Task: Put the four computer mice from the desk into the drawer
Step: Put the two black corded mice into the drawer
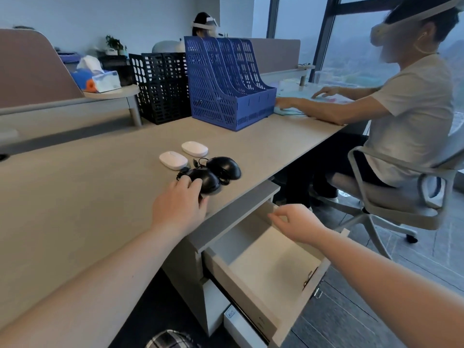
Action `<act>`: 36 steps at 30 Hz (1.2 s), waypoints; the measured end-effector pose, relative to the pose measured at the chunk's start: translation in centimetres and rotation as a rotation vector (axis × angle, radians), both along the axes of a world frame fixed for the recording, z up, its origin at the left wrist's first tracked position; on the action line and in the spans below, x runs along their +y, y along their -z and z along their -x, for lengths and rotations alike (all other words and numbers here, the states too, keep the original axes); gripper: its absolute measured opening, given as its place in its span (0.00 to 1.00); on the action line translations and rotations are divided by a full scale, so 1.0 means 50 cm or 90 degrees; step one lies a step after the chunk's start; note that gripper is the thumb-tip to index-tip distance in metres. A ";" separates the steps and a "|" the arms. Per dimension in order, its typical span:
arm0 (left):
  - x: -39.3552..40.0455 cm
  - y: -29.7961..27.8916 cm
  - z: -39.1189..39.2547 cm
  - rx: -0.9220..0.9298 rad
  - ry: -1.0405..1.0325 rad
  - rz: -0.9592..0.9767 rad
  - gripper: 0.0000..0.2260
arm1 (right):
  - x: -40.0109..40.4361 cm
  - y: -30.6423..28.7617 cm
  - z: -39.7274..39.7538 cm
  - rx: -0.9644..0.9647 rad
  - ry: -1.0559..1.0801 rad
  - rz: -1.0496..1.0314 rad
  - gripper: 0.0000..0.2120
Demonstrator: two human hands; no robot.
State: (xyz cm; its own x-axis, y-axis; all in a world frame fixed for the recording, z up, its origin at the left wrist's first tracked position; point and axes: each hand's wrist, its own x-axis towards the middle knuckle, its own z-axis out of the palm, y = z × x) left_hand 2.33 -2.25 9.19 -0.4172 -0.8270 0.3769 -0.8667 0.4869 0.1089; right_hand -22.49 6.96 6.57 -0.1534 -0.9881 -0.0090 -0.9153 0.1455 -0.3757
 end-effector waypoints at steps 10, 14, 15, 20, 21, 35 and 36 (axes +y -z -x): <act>-0.113 -0.031 0.058 -0.070 -0.056 -0.259 0.42 | -0.247 -0.056 -0.101 -0.070 -0.030 0.125 0.28; -0.157 -0.032 0.095 -0.138 0.002 -0.331 0.27 | -0.323 -0.049 -0.103 -0.107 -0.028 0.025 0.37; -0.162 -0.031 0.102 -0.141 0.010 -0.341 0.24 | -0.338 -0.048 -0.102 -0.112 -0.029 0.006 0.38; -0.166 -0.030 0.104 -0.122 0.018 -0.277 0.20 | -0.375 -0.042 -0.104 -0.102 -0.008 0.005 0.31; -0.164 -0.028 0.101 -0.110 0.023 -0.256 0.19 | -0.373 -0.042 -0.103 -0.091 -0.005 0.023 0.29; -0.018 -0.046 0.125 -0.032 0.068 -0.131 0.11 | -0.134 -0.078 -0.002 -0.234 0.037 0.056 0.25; 0.005 -0.050 0.137 -0.038 0.079 -0.123 0.11 | -0.109 -0.077 0.008 -0.246 0.044 0.061 0.25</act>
